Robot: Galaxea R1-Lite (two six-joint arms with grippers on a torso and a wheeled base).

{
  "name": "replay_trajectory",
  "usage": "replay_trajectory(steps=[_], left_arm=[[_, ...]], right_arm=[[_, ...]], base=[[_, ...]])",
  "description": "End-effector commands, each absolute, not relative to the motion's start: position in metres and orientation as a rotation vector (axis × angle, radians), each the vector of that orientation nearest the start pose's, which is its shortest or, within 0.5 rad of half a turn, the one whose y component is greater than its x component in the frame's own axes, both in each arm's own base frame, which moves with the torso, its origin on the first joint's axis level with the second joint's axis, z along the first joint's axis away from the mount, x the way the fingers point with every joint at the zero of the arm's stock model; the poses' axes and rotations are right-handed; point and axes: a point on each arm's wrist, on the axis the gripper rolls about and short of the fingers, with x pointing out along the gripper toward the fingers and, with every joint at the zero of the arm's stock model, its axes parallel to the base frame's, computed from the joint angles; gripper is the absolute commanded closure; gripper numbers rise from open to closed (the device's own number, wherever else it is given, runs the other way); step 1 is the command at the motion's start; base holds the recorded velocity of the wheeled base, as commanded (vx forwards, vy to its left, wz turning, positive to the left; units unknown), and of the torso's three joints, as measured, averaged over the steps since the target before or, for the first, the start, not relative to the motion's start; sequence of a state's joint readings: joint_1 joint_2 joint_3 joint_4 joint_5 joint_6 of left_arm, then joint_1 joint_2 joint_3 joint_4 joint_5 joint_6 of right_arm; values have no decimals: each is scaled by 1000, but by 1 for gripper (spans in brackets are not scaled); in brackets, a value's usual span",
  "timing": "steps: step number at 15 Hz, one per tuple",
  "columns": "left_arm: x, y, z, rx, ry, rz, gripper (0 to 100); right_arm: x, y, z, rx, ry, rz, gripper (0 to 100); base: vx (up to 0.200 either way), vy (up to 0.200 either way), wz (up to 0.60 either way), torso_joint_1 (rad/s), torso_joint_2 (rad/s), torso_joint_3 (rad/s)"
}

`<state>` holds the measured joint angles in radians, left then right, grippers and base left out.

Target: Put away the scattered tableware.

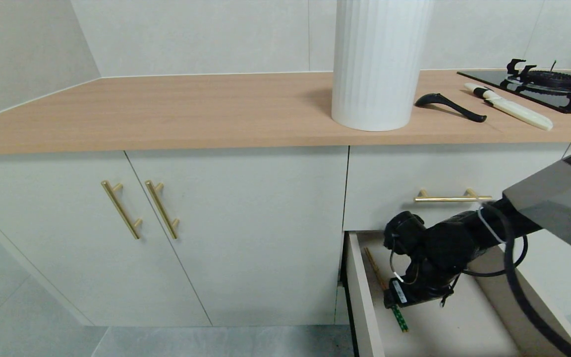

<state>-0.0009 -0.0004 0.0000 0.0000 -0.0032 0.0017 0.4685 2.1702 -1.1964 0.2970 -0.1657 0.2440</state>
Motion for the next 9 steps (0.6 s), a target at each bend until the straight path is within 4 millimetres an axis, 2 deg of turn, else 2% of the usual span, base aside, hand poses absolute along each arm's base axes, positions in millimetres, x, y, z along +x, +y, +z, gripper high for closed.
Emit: replay_trajectory(steps=[1,4,6,9], left_arm=[[-23,0,75,2,0,-3,0],[-23,0,75,2,0,-5,0],[-23,0,75,2,0,-5,0],[-23,0,75,2,0,-3,0]], right_arm=[[306,150,98,-149,1109,131,0],[287,141,140,-116,998,151,0],[271,126,175,-93,891,162,0],[253,103,209,-76,779,153,0]], base=[[0,0,0,0,0,0],[0,0,0,0,0,0],[0,0,0,0,0,0],[0,0,0,0,0,0]])
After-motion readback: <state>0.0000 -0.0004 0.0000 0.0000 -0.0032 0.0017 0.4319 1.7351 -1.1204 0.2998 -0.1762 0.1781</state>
